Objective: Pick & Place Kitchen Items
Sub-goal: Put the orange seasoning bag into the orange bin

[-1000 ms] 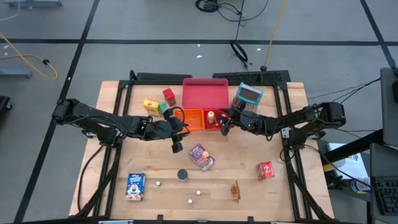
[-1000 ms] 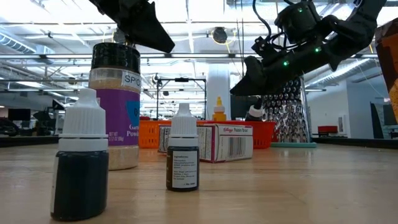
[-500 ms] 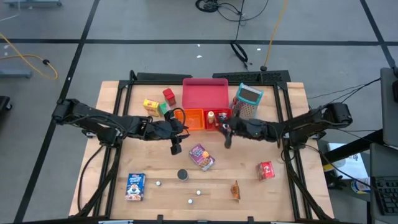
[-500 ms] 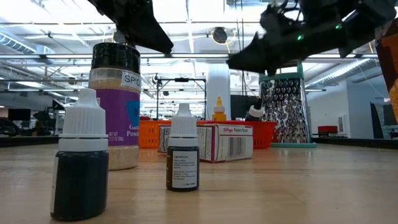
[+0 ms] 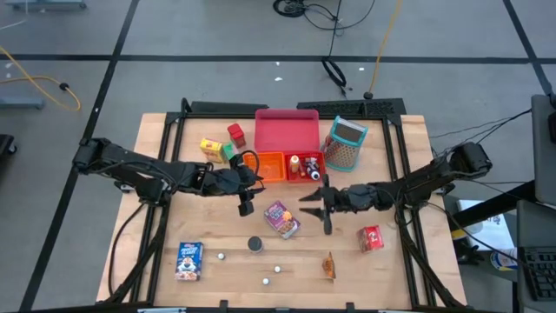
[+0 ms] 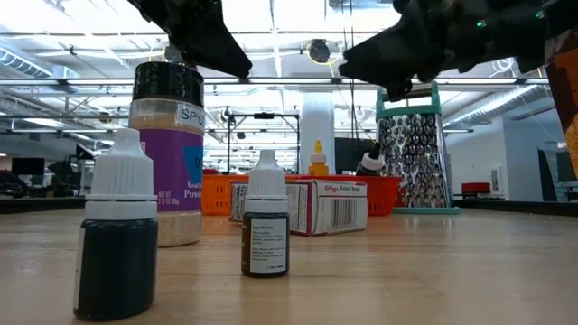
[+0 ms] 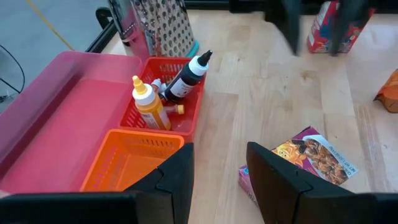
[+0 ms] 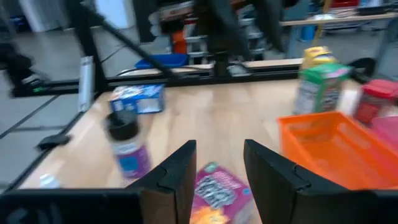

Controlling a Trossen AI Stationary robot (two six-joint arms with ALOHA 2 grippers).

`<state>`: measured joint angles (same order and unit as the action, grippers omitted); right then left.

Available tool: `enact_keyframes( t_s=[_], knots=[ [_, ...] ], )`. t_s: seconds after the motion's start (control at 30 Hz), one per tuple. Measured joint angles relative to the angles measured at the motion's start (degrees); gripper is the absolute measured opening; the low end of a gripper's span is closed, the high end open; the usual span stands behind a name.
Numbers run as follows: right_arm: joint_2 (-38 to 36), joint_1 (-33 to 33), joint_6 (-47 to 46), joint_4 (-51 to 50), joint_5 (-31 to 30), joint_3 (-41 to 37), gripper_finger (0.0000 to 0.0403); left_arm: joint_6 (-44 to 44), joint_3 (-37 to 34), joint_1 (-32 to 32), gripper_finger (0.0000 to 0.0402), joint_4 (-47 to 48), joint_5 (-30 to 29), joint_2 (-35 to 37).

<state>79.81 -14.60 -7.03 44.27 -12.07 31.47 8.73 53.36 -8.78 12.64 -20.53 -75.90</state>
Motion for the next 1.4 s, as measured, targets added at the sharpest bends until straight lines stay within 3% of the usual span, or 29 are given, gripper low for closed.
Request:
enact_keyframes(
  t_s=[0.3,0.5,0.73,0.9,1.1,1.4],
  knots=[
    [1.72,-5.27,-1.91,-4.45,4.17,4.51,0.0137,0.42,0.0,0.0,0.015,-0.12,0.04,0.0],
    [1.59,-10.23,-6.32,-7.05,10.7,5.46,0.0137,0.28,0.0,0.0,0.015,-0.08,0.09,0.0],
    [-2.4,-17.6,-15.16,-12.16,10.51,5.81,0.0137,0.03,0.0,0.0,0.015,0.01,0.09,0.0],
    [-3.92,-23.1,-20.08,-24.98,5.99,11.86,0.0137,0.03,0.0,0.0,0.015,0.01,0.08,0.0],
    [-3.96,-25.67,-31.62,-49.78,1.62,23.5,0.0137,0.03,0.0,0.0,0.015,0.01,0.09,0.0],
    [-3.99,-25.57,-53.82,-67.96,2.89,29.88,0.0137,0.03,0.0,0.0,0.015,0.03,0.07,0.0]
  ],
)
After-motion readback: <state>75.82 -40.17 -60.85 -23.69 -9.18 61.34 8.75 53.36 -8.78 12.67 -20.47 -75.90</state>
